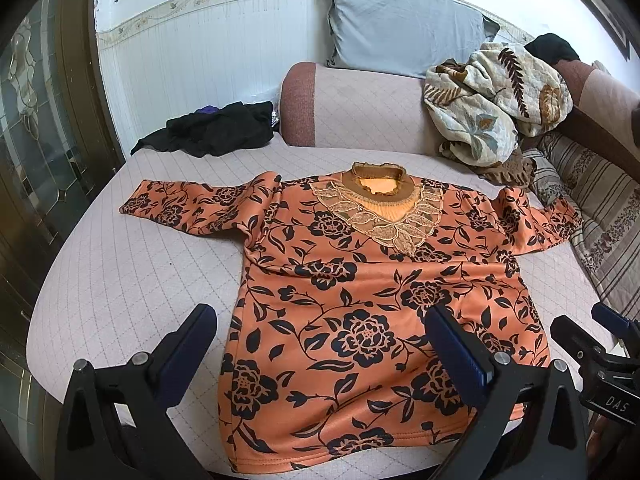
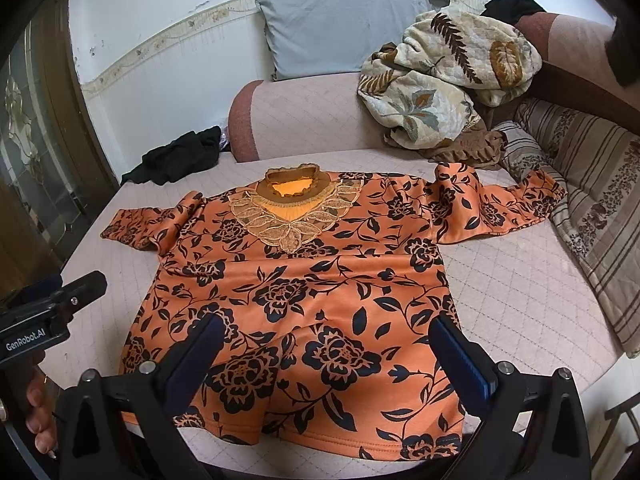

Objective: Fold small clothes

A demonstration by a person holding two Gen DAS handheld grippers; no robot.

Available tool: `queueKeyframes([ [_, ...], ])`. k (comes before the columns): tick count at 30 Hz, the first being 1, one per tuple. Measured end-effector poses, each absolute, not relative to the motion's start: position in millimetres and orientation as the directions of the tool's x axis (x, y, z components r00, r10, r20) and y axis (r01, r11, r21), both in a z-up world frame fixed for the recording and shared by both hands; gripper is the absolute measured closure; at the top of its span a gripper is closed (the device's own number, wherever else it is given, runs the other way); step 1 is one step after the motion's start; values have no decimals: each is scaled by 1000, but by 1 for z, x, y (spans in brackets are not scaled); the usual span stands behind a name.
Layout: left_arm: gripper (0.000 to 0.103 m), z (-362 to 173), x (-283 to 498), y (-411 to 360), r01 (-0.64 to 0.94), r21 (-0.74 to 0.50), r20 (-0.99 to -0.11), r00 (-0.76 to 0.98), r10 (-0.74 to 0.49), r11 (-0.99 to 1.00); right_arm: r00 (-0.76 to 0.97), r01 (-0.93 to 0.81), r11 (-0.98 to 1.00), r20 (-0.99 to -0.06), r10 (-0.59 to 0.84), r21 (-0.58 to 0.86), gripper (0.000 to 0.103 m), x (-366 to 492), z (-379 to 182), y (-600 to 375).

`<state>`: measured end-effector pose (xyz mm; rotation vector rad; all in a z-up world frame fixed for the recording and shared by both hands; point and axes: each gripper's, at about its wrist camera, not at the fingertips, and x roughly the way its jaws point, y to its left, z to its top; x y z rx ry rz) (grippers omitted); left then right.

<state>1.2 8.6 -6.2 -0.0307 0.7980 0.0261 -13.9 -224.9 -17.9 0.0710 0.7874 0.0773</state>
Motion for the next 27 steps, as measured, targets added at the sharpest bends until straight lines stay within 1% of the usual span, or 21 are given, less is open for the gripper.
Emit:
queueKeyframes([
  [27, 0, 0, -1, 8, -22, -21, -708, 706, 1, 1000, 711, -50, 994, -696, 101, 93, 0, -14, -15, -224],
])
